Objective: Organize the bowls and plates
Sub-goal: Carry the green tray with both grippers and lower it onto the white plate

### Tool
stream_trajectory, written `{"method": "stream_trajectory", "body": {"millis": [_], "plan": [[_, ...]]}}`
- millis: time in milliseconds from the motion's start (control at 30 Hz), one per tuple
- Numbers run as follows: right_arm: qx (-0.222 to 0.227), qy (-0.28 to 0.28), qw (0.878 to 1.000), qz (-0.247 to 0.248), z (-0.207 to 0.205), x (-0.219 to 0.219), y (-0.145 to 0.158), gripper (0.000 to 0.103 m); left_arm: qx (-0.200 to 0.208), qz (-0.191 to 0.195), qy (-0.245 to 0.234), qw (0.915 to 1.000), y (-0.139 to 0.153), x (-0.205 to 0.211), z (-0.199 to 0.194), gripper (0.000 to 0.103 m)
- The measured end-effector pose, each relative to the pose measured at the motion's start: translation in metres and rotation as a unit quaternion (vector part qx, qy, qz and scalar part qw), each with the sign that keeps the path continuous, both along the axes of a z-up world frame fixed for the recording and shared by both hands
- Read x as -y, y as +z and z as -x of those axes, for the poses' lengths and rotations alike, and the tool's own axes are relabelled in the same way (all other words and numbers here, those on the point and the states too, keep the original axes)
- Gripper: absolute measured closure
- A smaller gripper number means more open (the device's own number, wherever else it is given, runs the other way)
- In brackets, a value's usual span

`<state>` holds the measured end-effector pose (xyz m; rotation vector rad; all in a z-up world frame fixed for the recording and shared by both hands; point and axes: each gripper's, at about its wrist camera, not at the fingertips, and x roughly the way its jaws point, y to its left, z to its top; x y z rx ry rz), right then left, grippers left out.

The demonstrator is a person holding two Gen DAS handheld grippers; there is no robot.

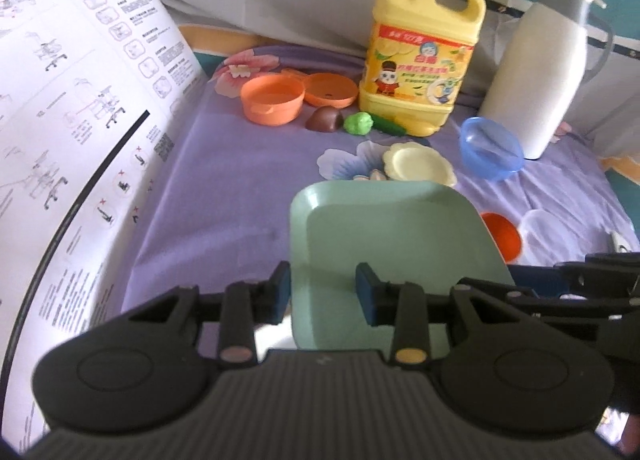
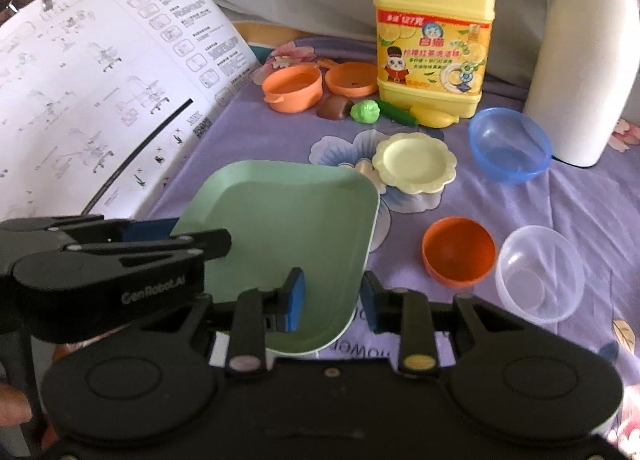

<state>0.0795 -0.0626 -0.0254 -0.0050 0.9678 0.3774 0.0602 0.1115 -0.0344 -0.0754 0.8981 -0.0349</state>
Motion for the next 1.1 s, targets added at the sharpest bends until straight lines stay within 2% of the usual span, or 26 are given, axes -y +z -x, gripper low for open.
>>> {"method": "stream_trajectory", "body": {"millis": [233,500,833,1100], "plan": [[0.007,0.009,1.0,-0.008,0.028,0.008,0.013,0.072,0.005,0.008,0.006,0.9999,0.009,0.001,0.036,0.069],[0.006,0.025,1.0,-0.014,0.055,0.007,0.015,0.072,0.001,0.005,0.015,0.9999,0.01,-0.002,0.065,0.069],[-0.006,0.05,0.999,-0.012,0.079,-0.007,0.006,0.072,-0.008,-0.004,0.018,0.9998,0.005,-0.012,0.086,0.067],[-0.034,0.06,0.998,-0.009,0.086,-0.017,-0.013,0.072,-0.031,-0.008,0.016,0.9993,-0.011,-0.018,0.09,0.066]]}}
